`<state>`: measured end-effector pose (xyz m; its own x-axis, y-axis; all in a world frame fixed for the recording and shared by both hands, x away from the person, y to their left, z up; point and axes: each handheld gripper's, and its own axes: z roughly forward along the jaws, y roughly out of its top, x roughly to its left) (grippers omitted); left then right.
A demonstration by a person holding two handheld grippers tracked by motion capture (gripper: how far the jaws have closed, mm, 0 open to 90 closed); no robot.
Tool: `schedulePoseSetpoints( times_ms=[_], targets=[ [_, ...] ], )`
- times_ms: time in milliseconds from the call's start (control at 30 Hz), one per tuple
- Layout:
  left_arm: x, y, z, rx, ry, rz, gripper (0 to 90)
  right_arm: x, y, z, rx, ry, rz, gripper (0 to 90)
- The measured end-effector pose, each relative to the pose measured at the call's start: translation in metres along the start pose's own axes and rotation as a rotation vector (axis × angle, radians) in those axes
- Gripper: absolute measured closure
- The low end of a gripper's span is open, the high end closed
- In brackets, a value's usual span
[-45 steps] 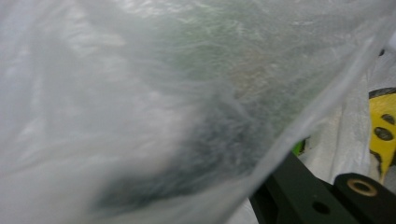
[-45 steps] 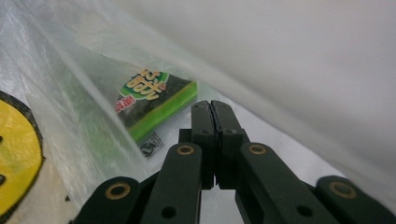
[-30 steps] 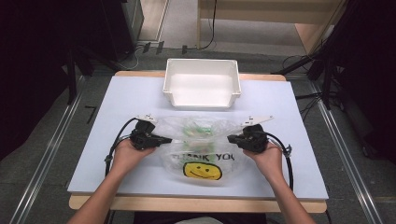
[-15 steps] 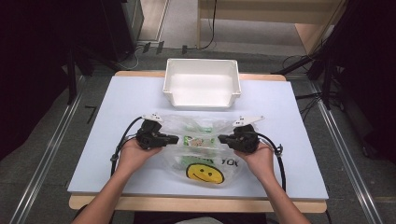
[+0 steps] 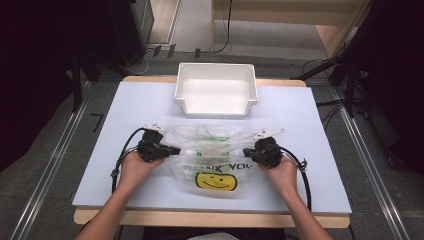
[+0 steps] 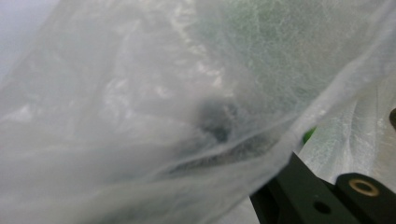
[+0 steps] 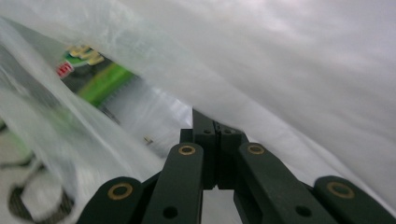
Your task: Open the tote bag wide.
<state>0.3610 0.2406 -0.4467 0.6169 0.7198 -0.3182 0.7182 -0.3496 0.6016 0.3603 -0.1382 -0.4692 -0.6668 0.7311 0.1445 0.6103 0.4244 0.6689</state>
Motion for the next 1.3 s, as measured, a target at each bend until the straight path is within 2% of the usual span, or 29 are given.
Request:
schedulePoseSetpoints(
  times_ms=[33, 133, 167, 233, 267, 300, 333, 400, 467, 600, 633, 733, 833, 900, 1033, 1233, 1300],
  targets=[
    [0.001, -0.001, 0.000, 0.000, 0.009, 0.002, 87.2, -0.001, -0.002, -0.001, 0.004, -0.014, 0.008, 90.0],
    [0.006, -0.005, -0.002, -0.017, 0.017, 0.004, 87.2, -0.005, -0.005, -0.002, 0.010, -0.019, 0.005, 90.0],
    [0.007, -0.006, -0.002, -0.028, 0.009, 0.001, 87.1, -0.007, -0.006, -0.003, 0.009, -0.024, 0.015, 90.0],
    [0.008, -0.008, -0.001, -0.035, 0.020, 0.003, 86.5, -0.012, -0.009, -0.005, 0.007, -0.028, 0.034, 90.0],
    [0.008, -0.008, -0.001, -0.033, -0.005, -0.009, 87.1, -0.013, -0.009, -0.006, 0.005, -0.031, 0.040, 90.0],
    [0.008, -0.008, 0.001, -0.010, -0.003, -0.003, 87.1, -0.014, -0.010, -0.007, 0.008, -0.040, 0.034, 90.0],
    [0.007, -0.008, 0.002, 0.000, 0.023, 0.004, 87.4, -0.015, -0.011, -0.008, 0.005, -0.038, 0.043, 90.0],
    [0.007, -0.008, 0.004, 0.016, 0.023, 0.000, 87.8, -0.018, -0.013, -0.011, 0.008, -0.039, 0.047, 90.0],
    [0.009, -0.009, 0.005, 0.024, 0.051, -0.005, 89.8, -0.019, -0.015, -0.012, 0.005, -0.037, 0.053, 90.0],
    [0.019, -0.011, -0.002, 0.001, 0.101, -0.042, 90.0, -0.026, -0.020, -0.018, 0.010, -0.067, 0.069, 90.0],
    [0.021, -0.012, -0.004, -0.006, 0.112, -0.055, 90.0, -0.029, -0.024, -0.023, 0.016, -0.085, 0.086, 90.0],
    [0.023, -0.014, -0.005, -0.015, 0.104, -0.083, 90.0, -0.033, -0.029, -0.027, 0.010, -0.086, 0.100, 90.0],
    [0.022, -0.013, -0.005, -0.005, 0.119, -0.080, 90.0, -0.036, -0.034, -0.032, 0.012, -0.089, 0.122, 90.0],
    [0.023, -0.013, -0.006, 0.001, 0.121, -0.089, 90.0, -0.038, -0.037, -0.035, 0.011, -0.091, 0.141, 90.0],
    [0.025, -0.014, -0.008, 0.006, 0.113, -0.104, 90.0, -0.041, -0.041, -0.039, 0.008, -0.093, 0.148, 90.0],
    [0.026, -0.015, -0.008, 0.001, 0.110, -0.105, 90.0, -0.046, -0.047, -0.046, 0.016, -0.112, 0.165, 90.0],
    [0.025, -0.014, -0.008, 0.008, 0.120, -0.094, 90.0, -0.047, -0.049, -0.048, 0.012, -0.109, 0.178, 90.0]
  ],
)
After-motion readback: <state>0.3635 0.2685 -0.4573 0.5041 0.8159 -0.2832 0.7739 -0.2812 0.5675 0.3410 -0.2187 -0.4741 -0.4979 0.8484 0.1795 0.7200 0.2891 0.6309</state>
